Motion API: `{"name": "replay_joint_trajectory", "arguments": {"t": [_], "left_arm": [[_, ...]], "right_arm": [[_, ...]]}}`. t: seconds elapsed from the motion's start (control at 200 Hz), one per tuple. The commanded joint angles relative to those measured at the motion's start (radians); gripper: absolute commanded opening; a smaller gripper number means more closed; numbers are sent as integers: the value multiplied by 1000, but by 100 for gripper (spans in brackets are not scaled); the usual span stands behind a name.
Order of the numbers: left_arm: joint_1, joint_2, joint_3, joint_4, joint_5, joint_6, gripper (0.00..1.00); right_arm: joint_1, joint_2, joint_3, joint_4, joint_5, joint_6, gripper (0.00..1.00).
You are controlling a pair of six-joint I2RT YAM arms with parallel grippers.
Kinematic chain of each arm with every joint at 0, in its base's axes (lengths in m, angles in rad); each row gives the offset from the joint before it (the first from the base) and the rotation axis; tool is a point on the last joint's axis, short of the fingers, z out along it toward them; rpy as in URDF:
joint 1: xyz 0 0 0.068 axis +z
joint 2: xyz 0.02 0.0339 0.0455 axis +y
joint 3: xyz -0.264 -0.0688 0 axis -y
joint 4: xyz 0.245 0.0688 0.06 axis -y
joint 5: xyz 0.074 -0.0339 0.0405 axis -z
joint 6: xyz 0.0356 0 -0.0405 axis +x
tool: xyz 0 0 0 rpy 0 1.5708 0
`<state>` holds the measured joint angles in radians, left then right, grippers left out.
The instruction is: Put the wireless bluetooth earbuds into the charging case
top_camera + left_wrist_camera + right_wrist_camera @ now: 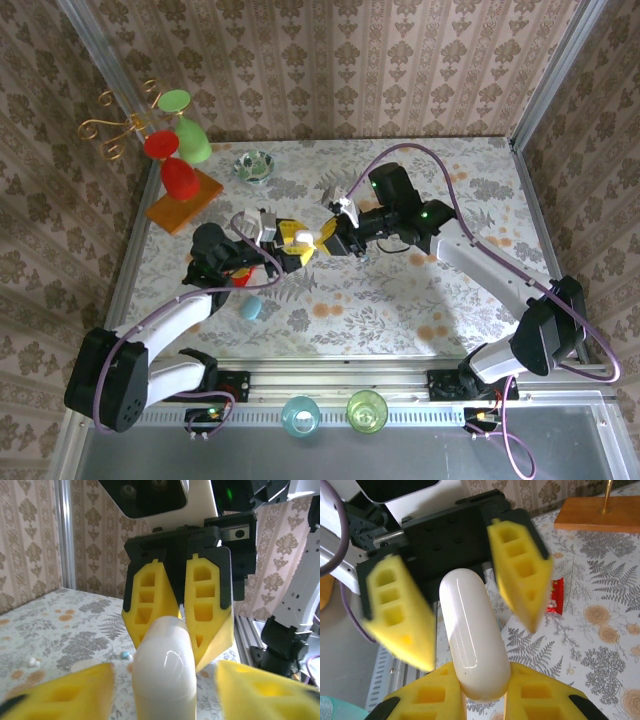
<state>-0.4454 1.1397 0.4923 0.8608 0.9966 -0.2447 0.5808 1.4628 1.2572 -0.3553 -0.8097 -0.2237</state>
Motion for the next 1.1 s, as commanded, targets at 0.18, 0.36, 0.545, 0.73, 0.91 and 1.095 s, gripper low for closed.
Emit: {"name": "replay_joint_trajectory", "arguments": {"t": [0.18,0.36,0.545,0.73,0.91,1.095], "left_arm": [[14,-129,-81,-53,-291,184,94],[-4,-197,-103,-316,-535,430,100],[-53,-159,-122,-355,-641,471,100],[-68,-107,-124,-347,-667,477,100],[-78,-79,-127,-340,-667,483,100],[-82,-78,-133,-336,-673,477,100]], "right_arm": [[-76,73,-67,183,97,224,19],[-126,222,-31,249,298,445,18],[-161,412,110,197,455,586,19],[-223,629,273,150,499,701,19],[-269,802,433,119,471,755,19],[-286,873,499,83,484,759,23]]}}
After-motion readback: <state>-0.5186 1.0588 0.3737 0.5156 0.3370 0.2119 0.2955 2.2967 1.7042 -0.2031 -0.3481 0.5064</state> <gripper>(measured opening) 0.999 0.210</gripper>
